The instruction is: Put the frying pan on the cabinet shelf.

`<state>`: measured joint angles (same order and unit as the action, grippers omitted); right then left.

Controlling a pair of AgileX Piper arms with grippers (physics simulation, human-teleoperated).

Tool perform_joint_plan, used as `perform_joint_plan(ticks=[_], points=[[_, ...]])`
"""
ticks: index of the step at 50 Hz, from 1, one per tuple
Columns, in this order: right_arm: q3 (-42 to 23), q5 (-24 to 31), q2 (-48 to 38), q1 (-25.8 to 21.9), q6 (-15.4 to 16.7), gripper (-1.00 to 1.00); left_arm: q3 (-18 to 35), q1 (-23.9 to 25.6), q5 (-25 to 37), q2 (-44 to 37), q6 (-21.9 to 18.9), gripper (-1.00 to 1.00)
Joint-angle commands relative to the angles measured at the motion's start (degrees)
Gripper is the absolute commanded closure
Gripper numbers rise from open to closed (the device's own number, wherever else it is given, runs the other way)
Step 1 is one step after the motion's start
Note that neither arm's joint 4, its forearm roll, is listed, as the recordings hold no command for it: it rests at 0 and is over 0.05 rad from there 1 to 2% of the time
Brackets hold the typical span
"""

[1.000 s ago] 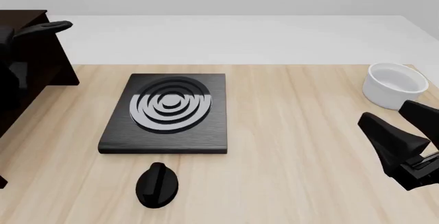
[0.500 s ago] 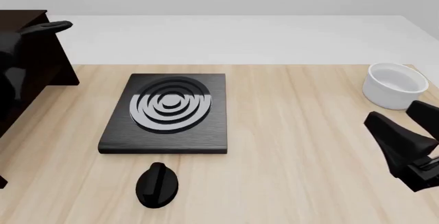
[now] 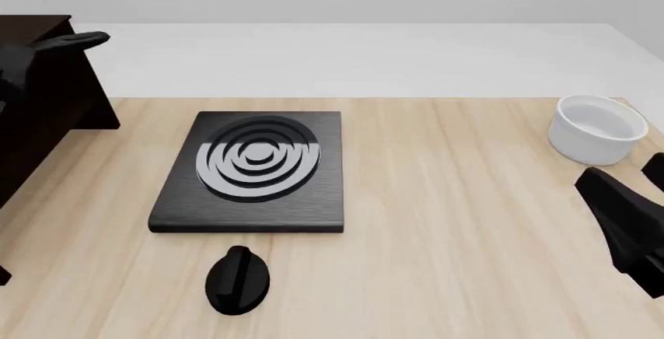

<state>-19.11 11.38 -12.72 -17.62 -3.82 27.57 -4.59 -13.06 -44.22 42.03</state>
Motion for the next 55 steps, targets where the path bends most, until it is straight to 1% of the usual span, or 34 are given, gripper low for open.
perform_joint_plan(ticks=[1,3,5,7,9,11,12,13,14,17,18,20,21,23,24,27,29,31,32,33,36,39,43,46,48,51,55], points=[[0.0,0.8,1.8,1.3,-0.2,-1.00,3.1,0.5,8.0,3.9,-11.7,-1.00],[-0.1,1.1,2.4,1.8,-0.2,-1.00,2.9,0.8,8.8,4.7,-11.7,-1.00],[-0.2,1.4,2.8,2.2,0.2,-1.00,3.4,0.7,10.4,5.4,-15.2,-1.00],[-0.2,1.5,2.9,2.4,0.1,-1.00,3.4,1.2,11.5,6.0,-16.6,-1.00],[-0.2,1.8,3.1,2.8,0.0,-1.00,3.8,1.1,13.0,6.4,-21.1,-1.00],[-0.2,2.0,3.4,3.2,-0.5,-1.00,3.8,0.8,13.8,6.0,-22.1,-1.00],[-0.2,2.1,3.5,3.3,-0.3,-1.00,4.0,0.6,14.3,6.5,-24.8,-1.00],[-0.2,2.1,3.8,3.5,-0.5,-1.00,4.0,0.6,15.0,6.6,-29.1,-1.00],[-0.2,2.1,4.0,3.4,-0.6,-1.00,3.6,0.6,15.1,6.3,-31.2,-1.00],[-0.2,2.4,4.5,3.9,-0.6,-1.00,2.7,1.3,15.5,6.8,-29.8,-1.00],[-0.2,2.4,4.7,3.8,-0.8,-1.00,2.5,1.2,15.6,7.0,-30.6,-1.00],[-0.2,2.6,5.5,4.1,-0.9,-1.00,2.3,0.4,15.5,6.7,-34.1,-1.00],[-0.2,2.8,5.9,4.2,-1.0,-1.00,2.0,0.6,15.7,7.1,-34.8,-1.00],[-0.2,2.8,6.0,4.3,-1.0,-1.00,1.7,0.8,16.1,7.8,-34.8,-1.00],[-0.2,2.9,6.3,4.4,-1.1,-1.00,1.6,1.0,16.5,8.2,-35.8,-1.00],[-0.3,3.1,7.2,4.6,-1.3,-1.00,1.1,1.6,17.5,9.8,-36.9,-1.00],[-0.2,3.1,8.1,4.6,-2.1,-1.00,1.0,1.8,18.8,11.5,-37.3,-1.00],[-0.2,3.1,7.7,4.5,-1.8,-1.00,0.6,1.8,19.4,12.4,-38.3,-1.00],[-0.2,3.2,7.9,4.7,-1.8,-1.00,0.4,1.6,19.5,12.8,-39.5,-1.00],[-0.2,3.3,8.1,4.8,-1.8,-1.00,0.0,2.0,20.0,13.8,-39.6,-1.00],[-0.3,3.4,8.1,4.9,-1.7,-1.00,-0.3,2.4,21.9,16.3,-38.8,-1.00],[-0.2,3.5,8.1,5.3,-2.3,-1.00,-0.6,2.5,23.9,18.8,-39.3,-1.00],[-0.2,3.5,8.0,5.3,-2.5,-1.00,-1.2,2.4,26.1,22.0,-38.2,-1.00],[0.0,3.4,7.5,5.4,-3.8,-1.00,-1.8,2.4,27.6,24.3,-37.8,-1.00],[0.0,3.5,7.5,5.7,-4.1,-1.00,-3.4,2.1,27.7,25.1,-37.9,-1.00],[0.0,3.5,7.4,5.6,-3.9,-1.00,-4.7,2.3,28.6,27.1,-38.0,-1.00],[-0.1,3.6,7.5,5.8,-3.7,-1.00,-4.8,2.2,30.4,29.4,-37.6,-1.00]])
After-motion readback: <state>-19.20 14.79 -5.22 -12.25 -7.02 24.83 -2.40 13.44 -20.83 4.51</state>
